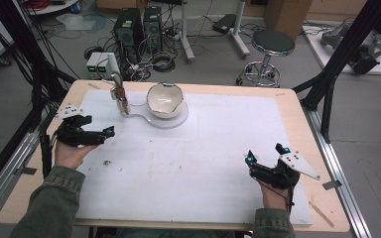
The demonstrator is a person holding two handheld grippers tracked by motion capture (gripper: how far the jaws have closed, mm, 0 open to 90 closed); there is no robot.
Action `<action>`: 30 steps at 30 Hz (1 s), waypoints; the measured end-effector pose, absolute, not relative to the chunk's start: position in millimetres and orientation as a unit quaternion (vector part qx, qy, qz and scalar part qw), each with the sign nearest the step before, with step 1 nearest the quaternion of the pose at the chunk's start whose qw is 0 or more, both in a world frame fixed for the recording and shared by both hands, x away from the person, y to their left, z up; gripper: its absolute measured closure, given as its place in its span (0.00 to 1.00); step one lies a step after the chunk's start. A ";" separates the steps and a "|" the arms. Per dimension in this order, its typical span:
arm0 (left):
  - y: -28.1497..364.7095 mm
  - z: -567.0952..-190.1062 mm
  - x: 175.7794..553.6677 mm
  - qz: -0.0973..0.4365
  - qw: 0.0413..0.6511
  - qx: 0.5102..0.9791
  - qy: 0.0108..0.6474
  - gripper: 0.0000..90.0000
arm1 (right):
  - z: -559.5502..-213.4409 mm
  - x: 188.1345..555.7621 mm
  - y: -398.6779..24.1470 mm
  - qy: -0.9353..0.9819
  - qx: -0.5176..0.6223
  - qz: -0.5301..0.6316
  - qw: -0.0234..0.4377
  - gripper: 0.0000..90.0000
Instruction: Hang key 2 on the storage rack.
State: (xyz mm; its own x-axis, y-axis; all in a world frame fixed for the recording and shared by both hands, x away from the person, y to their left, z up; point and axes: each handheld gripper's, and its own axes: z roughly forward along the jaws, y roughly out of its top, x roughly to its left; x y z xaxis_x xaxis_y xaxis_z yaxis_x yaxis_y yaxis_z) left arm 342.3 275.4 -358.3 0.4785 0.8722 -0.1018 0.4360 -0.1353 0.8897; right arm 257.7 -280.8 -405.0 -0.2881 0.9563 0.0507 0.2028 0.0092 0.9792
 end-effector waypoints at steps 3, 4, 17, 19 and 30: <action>275.8 -360.5 335.7 0.239 0.475 0.716 0.453 0.02 | -404.9 257.4 -280.3 0.611 0.476 0.520 0.360 0.00; 275.6 -361.6 333.3 0.242 0.475 0.715 0.452 0.02 | -405.0 257.4 -280.2 0.611 0.476 0.521 0.360 0.00; 283.5 -378.9 309.1 0.271 0.499 0.694 0.443 0.02 | -404.7 256.8 -280.5 0.610 0.477 0.520 0.360 0.00; 285.2 -379.6 304.9 0.281 0.503 0.686 0.444 0.02 | -404.7 256.8 -280.5 0.610 0.477 0.521 0.360 0.00; 290.9 -386.8 288.8 0.320 0.524 0.659 0.434 0.02 | -404.4 256.4 -281.0 0.608 0.476 0.522 0.362 0.00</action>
State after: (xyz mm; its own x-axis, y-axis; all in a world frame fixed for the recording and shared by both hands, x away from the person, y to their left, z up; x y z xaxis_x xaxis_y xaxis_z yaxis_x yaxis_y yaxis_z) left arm 288.8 290.9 -386.8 0.4196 0.9071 -0.0329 0.2366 -0.0743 0.9688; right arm 256.4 -281.0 -404.4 -0.2844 0.9570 0.0565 0.2018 0.0021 0.9794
